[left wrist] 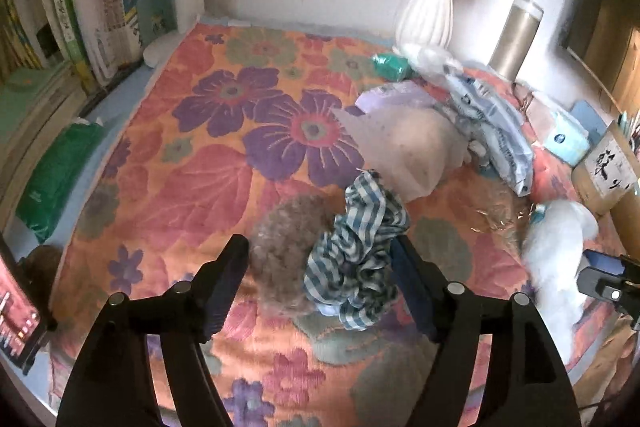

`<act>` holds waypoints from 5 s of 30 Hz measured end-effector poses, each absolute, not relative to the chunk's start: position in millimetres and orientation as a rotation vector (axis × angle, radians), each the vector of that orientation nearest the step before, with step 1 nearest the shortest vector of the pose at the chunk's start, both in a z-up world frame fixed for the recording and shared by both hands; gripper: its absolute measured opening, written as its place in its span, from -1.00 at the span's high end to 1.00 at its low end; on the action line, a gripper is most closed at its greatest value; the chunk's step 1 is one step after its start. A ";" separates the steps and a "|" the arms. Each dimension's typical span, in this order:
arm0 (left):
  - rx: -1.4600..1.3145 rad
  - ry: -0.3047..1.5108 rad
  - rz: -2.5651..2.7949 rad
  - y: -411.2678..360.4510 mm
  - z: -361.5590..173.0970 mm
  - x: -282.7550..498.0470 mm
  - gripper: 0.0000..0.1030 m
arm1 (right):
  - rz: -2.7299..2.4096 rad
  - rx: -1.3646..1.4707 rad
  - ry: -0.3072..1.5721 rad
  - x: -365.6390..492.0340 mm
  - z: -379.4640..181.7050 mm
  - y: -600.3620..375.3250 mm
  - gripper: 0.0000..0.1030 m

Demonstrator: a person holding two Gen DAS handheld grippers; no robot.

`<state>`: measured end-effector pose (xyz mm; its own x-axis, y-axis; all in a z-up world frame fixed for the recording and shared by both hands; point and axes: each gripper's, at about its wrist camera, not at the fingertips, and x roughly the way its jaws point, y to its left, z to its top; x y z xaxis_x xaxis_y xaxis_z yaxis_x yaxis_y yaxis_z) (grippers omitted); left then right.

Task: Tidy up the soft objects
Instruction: 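Grasp the plush elephant with the right gripper while the left grasps the checked scrunchie, then carry the elephant and scrunchie to the woven basket and release both, then return both grippers to the bed, then grasp the coral-pink packet with the right gripper while the left grasps the translucent pouch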

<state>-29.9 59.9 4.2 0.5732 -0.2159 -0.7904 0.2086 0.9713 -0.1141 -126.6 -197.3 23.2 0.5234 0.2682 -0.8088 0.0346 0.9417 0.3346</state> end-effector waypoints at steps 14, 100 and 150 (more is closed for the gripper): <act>-0.071 0.897 -0.280 64.9 13.3 -38.3 0.08 | 0.206 0.175 0.981 -118.5 20.5 -157.9 0.25; -0.057 0.800 -0.187 54.0 19.6 -34.3 -0.50 | 0.016 0.250 0.731 -107.2 37.7 -227.1 -0.58; 0.272 0.925 -0.609 -24.2 5.4 43.7 -0.52 | 0.074 0.590 0.848 -38.1 -10.8 -252.0 0.08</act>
